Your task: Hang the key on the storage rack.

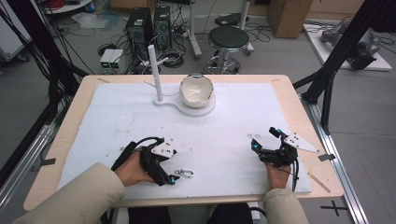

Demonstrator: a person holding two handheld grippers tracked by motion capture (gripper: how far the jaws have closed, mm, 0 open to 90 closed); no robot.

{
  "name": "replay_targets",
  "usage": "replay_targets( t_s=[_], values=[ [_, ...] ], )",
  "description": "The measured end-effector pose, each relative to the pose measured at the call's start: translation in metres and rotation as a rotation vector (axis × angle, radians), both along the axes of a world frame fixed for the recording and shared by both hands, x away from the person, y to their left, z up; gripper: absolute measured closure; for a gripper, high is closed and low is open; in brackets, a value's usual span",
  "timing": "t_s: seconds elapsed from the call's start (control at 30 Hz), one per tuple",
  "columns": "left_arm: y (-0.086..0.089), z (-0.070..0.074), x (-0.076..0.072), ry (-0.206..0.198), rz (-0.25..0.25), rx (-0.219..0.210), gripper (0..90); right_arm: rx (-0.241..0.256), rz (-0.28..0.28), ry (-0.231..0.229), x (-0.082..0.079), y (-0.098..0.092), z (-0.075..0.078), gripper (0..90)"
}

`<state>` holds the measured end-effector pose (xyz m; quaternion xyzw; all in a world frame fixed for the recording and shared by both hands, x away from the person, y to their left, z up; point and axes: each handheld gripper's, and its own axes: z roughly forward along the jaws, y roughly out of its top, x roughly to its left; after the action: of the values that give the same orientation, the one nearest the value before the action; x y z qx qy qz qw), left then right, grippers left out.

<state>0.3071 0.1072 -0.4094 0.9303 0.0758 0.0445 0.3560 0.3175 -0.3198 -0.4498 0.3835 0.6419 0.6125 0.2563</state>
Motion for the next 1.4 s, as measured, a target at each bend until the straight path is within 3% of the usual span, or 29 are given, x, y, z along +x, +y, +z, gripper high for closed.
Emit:
replay_targets(
  t_s=[0.2,0.4,0.5,0.87,1.07,1.4],
  values=[
    [-0.0034,-0.003,-0.0001,0.014,-0.011,0.022,17.7,-0.003,-0.001,-0.007,0.0007,-0.0007,-0.0001,0.5],
    [-0.005,-0.0047,0.0002,0.046,-0.027,0.037,30.6,-0.003,-0.002,-0.009,0.0007,-0.0007,-0.0001,0.5],
    [-0.0052,-0.0046,0.0003,0.056,-0.041,0.041,43.2,-0.002,-0.001,-0.01,0.0009,-0.0009,-0.0002,0.5],
    [-0.0059,-0.0048,-0.0003,0.06,-0.042,0.045,65.0,0.002,-0.003,-0.001,0.0002,-0.0007,-0.0001,0.5],
    [-0.0059,-0.0046,-0.0008,0.063,-0.049,0.051,74.5,0.003,-0.005,-0.002,0.0001,-0.0005,-0.0002,0.5],
    [-0.005,-0.0042,0.0,0.067,-0.053,0.054,83.0,-0.002,-0.004,-0.006,0.0003,-0.0006,-0.0002,0.5]
  ],
)
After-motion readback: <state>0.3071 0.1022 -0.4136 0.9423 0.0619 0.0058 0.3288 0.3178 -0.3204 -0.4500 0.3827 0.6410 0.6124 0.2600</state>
